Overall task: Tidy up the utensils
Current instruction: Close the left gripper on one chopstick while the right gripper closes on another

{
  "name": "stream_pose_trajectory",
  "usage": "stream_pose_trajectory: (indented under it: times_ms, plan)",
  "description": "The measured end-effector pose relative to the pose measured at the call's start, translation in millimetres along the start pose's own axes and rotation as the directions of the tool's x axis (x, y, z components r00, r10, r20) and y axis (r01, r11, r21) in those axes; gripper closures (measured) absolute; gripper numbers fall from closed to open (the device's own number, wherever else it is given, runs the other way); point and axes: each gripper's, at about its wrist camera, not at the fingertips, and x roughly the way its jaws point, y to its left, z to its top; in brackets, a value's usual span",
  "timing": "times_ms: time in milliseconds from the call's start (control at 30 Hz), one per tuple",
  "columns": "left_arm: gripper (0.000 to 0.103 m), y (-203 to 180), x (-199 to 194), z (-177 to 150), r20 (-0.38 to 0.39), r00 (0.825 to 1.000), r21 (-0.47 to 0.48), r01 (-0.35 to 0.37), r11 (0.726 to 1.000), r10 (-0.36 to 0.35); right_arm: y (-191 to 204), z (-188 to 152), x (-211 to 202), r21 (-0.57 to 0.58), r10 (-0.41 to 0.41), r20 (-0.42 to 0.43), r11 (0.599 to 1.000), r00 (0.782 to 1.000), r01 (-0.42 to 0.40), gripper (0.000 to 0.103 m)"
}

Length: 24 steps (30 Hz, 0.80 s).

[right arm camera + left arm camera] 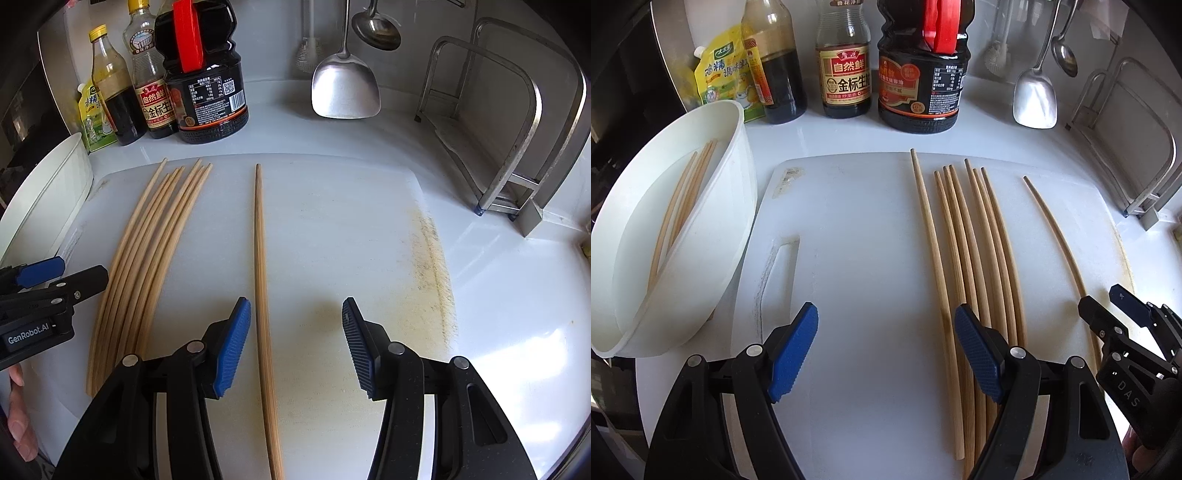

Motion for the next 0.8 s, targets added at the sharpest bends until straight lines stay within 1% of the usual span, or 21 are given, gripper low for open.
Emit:
stream_pose_trajectory:
  times_ms: [200,367,467,533,633,700,733,800]
  plan:
    - [0.024,0.0,7.9,-0.6,-0.012,1.000,0.001,-0.011,1.000,0.011,1.0,1.3,1.4,-0.009,0.002,0.003,1.000,1.000,-0.002,0.053]
    - [0.021,2.1,9.5,0.2,-0.001,1.000,-0.019,-0.017,1.000,0.017,3.1,3.0,2.6,-0.019,0.004,0.009,1.000,1.000,-0.004,0.052]
    - [0.022,0.3,10.0,1.0,0.006,1.000,-0.016,-0.019,1.000,0.019,4.8,3.8,3.3,-0.027,0.006,0.013,1.000,1.000,-0.005,0.052]
    - [0.028,-0.8,9.3,0.9,0.010,1.000,-0.011,-0.002,1.000,0.002,6.6,4.3,3.7,-0.040,0.012,0.012,0.999,1.000,-0.011,0.052]
    - [0.042,-4.0,7.9,1.4,0.022,1.000,0.001,0.010,1.000,-0.010,9.6,4.7,3.7,-0.066,0.027,0.008,0.997,1.000,-0.027,0.053]
    - [0.058,-7.6,6.2,1.8,0.030,0.999,0.017,0.021,1.000,-0.022,11.2,4.7,3.1,-0.076,0.042,0.007,0.996,0.999,-0.041,0.058]
    - [0.062,-9.4,5.7,2.0,0.032,0.999,0.023,0.026,0.999,-0.026,12.5,4.5,2.6,-0.082,0.046,0.006,0.996,0.999,-0.046,0.061]
    - [0.076,-12.3,4.7,1.8,0.037,0.999,0.030,0.031,0.999,-0.033,15.7,4.1,1.7,-0.093,0.055,0.006,0.994,0.998,-0.054,0.070]
